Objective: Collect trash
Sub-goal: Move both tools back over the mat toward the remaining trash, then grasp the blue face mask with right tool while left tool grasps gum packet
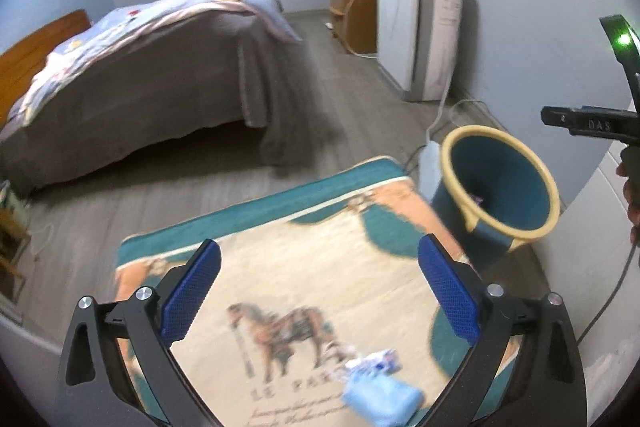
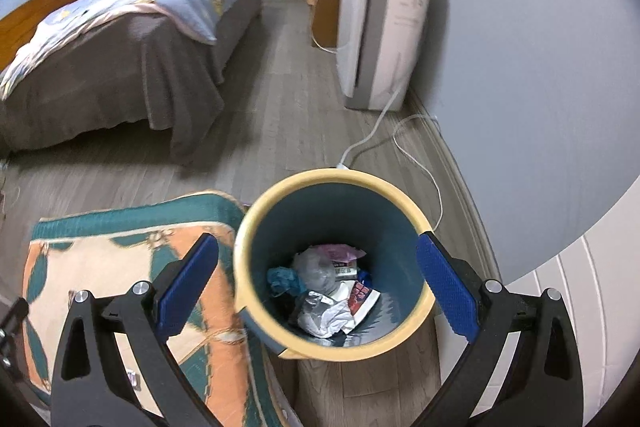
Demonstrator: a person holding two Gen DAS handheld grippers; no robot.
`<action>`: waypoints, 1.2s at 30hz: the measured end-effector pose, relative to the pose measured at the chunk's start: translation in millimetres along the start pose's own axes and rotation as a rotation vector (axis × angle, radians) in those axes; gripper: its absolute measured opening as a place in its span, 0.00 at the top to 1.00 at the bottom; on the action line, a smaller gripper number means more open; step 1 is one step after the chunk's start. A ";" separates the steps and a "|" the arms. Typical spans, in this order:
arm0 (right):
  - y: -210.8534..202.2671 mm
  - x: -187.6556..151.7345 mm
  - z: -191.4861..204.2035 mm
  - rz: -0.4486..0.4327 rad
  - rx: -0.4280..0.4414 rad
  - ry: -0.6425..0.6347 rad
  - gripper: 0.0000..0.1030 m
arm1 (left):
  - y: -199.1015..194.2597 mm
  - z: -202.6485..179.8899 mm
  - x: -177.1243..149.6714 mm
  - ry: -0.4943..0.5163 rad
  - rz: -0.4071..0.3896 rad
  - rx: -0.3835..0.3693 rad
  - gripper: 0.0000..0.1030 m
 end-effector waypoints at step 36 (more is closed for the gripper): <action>62.1 -169.5 210.7 0.451 0.150 -0.394 0.18 | -13.4 111.6 -91.0 -0.180 0.101 0.063 0.05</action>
Point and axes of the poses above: each gripper's, at about its wrist camera, not at the fingertips, and y roughly the way its jaws point, z to its left, x to its top, the point moved 2 cm from there along y, roughly the way its jaws point, and after that the axes turned 14 degrees about z, right-handed, at the moved point
